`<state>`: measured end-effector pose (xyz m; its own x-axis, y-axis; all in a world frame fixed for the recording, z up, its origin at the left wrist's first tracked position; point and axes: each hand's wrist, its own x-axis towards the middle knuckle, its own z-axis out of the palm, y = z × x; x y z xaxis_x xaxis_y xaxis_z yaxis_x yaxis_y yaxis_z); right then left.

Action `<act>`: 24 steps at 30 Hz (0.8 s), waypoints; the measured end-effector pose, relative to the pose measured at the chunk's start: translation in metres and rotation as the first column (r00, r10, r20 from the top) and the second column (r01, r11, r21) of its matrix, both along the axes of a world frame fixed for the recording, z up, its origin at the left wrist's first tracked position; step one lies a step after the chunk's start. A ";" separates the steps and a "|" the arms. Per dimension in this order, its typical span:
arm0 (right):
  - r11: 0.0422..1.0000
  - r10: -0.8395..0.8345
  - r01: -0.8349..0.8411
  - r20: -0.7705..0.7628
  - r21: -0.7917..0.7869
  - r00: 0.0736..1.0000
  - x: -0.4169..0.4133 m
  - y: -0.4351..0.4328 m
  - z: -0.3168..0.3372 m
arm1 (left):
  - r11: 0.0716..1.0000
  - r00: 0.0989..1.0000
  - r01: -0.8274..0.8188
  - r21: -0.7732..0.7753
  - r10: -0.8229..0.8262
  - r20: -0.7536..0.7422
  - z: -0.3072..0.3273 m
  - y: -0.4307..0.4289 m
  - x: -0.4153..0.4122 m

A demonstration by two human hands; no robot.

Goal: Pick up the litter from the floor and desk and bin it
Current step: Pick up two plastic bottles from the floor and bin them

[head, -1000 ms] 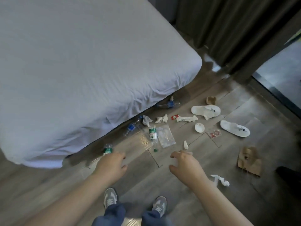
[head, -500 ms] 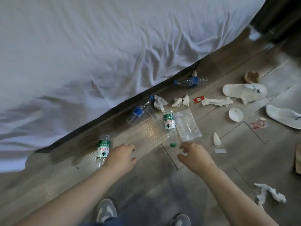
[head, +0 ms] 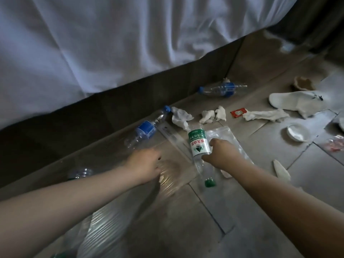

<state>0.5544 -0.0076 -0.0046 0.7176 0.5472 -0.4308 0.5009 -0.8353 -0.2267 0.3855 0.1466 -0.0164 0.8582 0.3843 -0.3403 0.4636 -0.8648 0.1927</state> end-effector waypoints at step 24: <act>0.937 -0.204 0.244 -0.176 0.251 0.963 -0.019 0.009 -0.075 | 0.991 0.990 -0.128 0.033 0.130 -0.053 -0.018 0.010 -0.076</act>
<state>0.5354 0.0016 -0.0799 0.7760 0.4885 -0.3990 0.2525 -0.8202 -0.5133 0.3096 0.1568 -0.0348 0.7812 0.5010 -0.3725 0.5808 -0.8020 0.1395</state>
